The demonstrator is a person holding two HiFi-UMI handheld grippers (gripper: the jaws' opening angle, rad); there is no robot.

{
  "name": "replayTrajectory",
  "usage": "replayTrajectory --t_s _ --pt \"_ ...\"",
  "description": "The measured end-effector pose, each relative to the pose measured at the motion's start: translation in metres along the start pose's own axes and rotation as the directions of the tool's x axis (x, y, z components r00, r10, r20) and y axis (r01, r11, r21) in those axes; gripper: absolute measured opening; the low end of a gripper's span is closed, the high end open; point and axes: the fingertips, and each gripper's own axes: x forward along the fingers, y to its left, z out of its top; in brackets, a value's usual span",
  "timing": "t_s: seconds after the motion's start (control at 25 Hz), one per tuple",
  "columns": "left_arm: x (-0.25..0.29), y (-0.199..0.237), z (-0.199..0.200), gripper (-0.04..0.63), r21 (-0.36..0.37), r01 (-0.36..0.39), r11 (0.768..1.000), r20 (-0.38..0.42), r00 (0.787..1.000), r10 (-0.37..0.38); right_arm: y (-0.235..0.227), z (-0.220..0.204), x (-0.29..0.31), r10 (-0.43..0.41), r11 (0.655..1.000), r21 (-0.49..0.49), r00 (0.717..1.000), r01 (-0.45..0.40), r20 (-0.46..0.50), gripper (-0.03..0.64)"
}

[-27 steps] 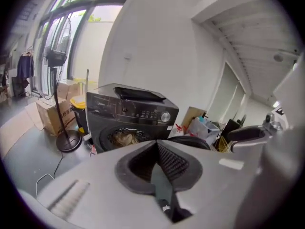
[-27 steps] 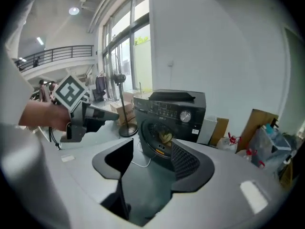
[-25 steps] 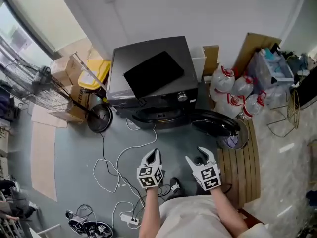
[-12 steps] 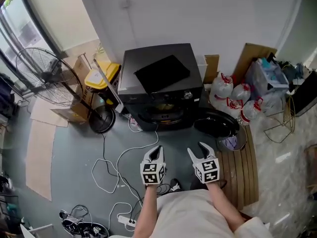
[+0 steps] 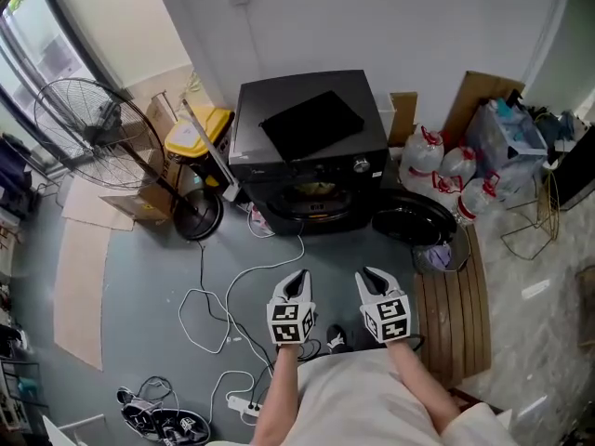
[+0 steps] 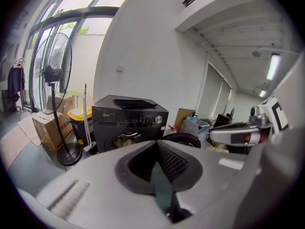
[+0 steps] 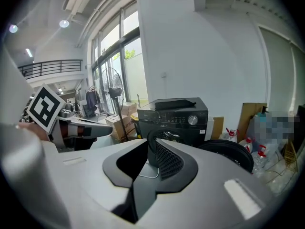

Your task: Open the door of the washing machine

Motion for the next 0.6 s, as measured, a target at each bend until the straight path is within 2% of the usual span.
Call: replayTrajectory --t_s 0.16,0.32,0.6 --pt "0.0 -0.004 0.002 0.06 0.012 0.007 1.0 0.007 1.0 -0.007 0.0 -0.005 0.001 0.015 1.0 0.017 1.0 -0.015 -0.006 0.019" --pt "0.0 -0.007 -0.005 0.058 0.021 0.018 1.0 -0.008 1.0 -0.018 -0.005 -0.013 -0.002 0.021 0.997 0.078 1.0 -0.021 0.004 0.002" --pt "0.002 -0.011 -0.007 0.059 0.034 0.026 0.999 -0.024 0.999 -0.025 -0.01 -0.018 -0.002 0.026 0.994 0.104 1.0 -0.025 -0.01 0.002"
